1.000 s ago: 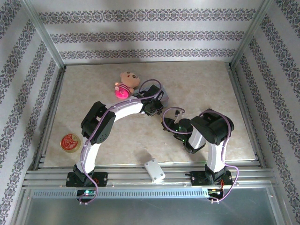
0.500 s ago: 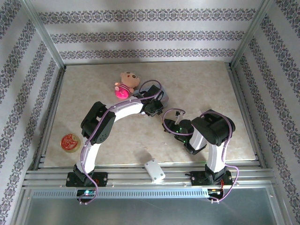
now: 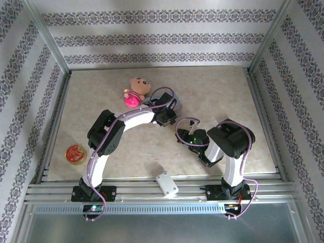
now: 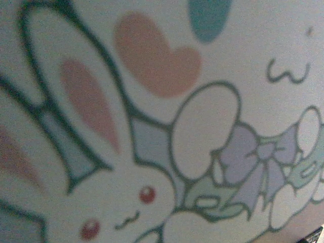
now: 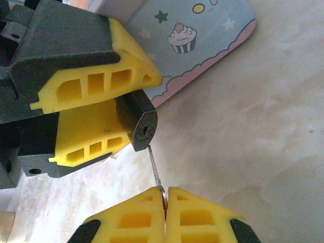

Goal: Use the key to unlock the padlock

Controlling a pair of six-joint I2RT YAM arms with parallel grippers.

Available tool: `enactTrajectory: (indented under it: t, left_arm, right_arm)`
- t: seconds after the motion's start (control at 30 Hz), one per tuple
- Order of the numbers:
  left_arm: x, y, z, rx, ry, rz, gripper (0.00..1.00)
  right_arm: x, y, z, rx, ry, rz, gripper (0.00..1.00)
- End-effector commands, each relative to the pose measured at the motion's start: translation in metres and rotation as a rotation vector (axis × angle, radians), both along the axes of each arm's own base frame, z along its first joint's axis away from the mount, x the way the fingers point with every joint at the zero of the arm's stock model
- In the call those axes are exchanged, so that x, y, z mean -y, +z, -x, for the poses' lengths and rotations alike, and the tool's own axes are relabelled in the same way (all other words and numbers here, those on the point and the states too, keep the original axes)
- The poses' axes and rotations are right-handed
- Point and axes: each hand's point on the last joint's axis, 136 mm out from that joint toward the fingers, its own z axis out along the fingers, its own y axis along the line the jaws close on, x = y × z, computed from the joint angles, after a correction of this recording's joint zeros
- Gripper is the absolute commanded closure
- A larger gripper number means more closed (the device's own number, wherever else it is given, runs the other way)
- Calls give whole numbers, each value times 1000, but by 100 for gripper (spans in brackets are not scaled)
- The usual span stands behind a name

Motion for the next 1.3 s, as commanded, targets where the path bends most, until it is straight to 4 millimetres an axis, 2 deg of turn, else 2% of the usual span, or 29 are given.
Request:
enactTrajectory:
  t: [0.0,0.83,1.27]
  left_arm:
    - [4,27,-6,38,22,69,97]
    - [7,22,-3,19,12,83,97]
    - [7,20,-2,12,12,88,97]
  right_arm:
    - [-1,7,-1,38,-3,19,100]
    - [-9,23,-10,81,13,-6,100]
    - [-7,30,-10,99,2,-9,100]
